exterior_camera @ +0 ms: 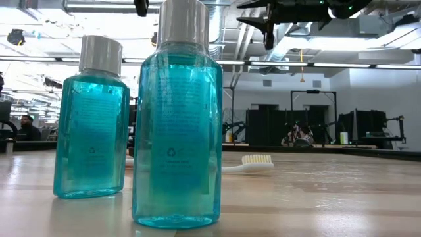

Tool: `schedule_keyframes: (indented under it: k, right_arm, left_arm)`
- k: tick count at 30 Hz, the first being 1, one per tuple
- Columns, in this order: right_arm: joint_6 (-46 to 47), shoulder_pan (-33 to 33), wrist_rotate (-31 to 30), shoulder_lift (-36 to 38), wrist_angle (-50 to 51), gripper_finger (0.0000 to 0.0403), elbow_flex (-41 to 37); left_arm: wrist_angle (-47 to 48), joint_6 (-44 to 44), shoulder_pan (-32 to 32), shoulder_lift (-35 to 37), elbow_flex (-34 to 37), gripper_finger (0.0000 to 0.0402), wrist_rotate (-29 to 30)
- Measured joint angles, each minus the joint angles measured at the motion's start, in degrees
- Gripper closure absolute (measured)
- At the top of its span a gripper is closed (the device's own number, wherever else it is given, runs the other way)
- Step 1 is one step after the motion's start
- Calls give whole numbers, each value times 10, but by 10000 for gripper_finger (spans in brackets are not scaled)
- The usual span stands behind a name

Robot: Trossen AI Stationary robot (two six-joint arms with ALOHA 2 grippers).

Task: Pick & Place toothbrushing station
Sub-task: Put the left orange toothbrush into the wire organizer

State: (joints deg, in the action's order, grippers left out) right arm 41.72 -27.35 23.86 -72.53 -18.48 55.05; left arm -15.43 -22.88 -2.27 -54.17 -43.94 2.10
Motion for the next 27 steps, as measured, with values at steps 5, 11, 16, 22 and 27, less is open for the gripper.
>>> schedule_keyframes:
  k: [5, 11, 16, 22, 27]
  right_arm:
    - [10, 3, 0, 0, 0, 282, 0]
    - [18, 5, 2, 0, 3, 282, 0]
    - [16, 14, 2, 0, 4, 282, 0]
    - [14, 23, 2, 0, 5, 282, 0]
    - [17, 26, 2, 0, 5, 282, 0]
  left_arm:
    - [23, 31, -3, -18, 0, 401, 4]
    - [47, 41, 8, -26, 10, 401, 39]
    - [43, 45, 31, -26, 19, 401, 74]
    - [42, 42, 42, -26, 51, 401, 101]
    - [17, 23, 43, -26, 83, 401, 107]
